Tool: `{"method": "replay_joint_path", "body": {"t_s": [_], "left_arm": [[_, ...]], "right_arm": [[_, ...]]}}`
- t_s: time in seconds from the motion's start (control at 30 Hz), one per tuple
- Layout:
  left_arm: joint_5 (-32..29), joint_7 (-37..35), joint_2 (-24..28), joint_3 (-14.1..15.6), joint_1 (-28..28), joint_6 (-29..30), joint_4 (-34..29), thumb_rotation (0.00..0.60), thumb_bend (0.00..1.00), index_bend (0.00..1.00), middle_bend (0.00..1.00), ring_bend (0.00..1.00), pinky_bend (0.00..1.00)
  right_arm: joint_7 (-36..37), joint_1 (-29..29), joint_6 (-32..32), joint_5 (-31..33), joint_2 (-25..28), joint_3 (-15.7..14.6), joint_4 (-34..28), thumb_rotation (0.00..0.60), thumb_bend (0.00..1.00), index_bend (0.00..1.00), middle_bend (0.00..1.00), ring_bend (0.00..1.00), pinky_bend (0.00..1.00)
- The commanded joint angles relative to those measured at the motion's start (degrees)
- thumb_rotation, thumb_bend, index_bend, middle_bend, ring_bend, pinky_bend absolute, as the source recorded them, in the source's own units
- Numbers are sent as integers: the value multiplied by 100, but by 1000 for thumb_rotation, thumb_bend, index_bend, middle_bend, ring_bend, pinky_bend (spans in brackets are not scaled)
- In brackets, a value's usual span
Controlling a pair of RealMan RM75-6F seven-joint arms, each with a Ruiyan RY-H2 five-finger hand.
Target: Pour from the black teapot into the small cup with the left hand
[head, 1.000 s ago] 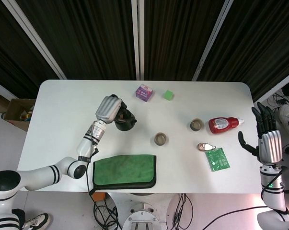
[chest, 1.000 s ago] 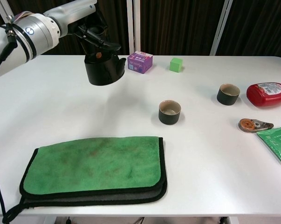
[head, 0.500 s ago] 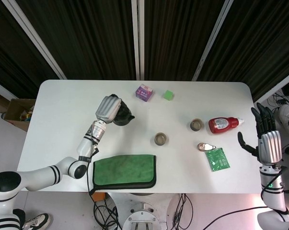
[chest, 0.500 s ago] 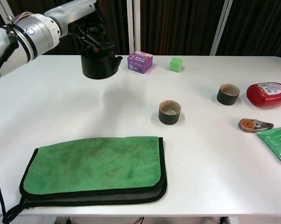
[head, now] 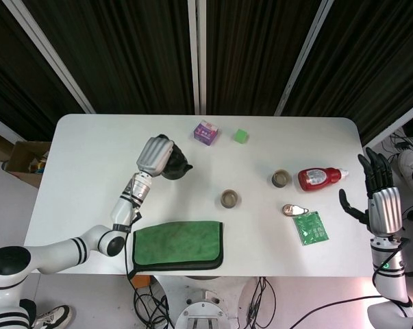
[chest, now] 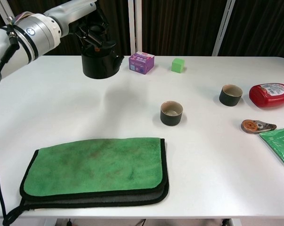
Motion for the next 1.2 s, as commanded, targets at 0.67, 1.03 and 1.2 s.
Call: {"method": "replay_joint_path", "body": {"t_s": [0.67,1.03,1.2], "left_arm": [[157,536,-323,22,-97,189,-133,600,446,1000,1000,1000,399],[368,678,-903,97,-338,133,206,600,459,1000,1000,1000,400],[438,726,-1170,92,-464,88,453,600,465,1000,1000,1000,399]], "right_arm": [[85,-8,-18,29,-7,2,73,600,365,0,0,0,0],[103,-16,-21,51,-8,8,89,600,365,0,0,0,0],[127,-24,-22,60,-16,7,116,600,365,0,0,0,0]]}}
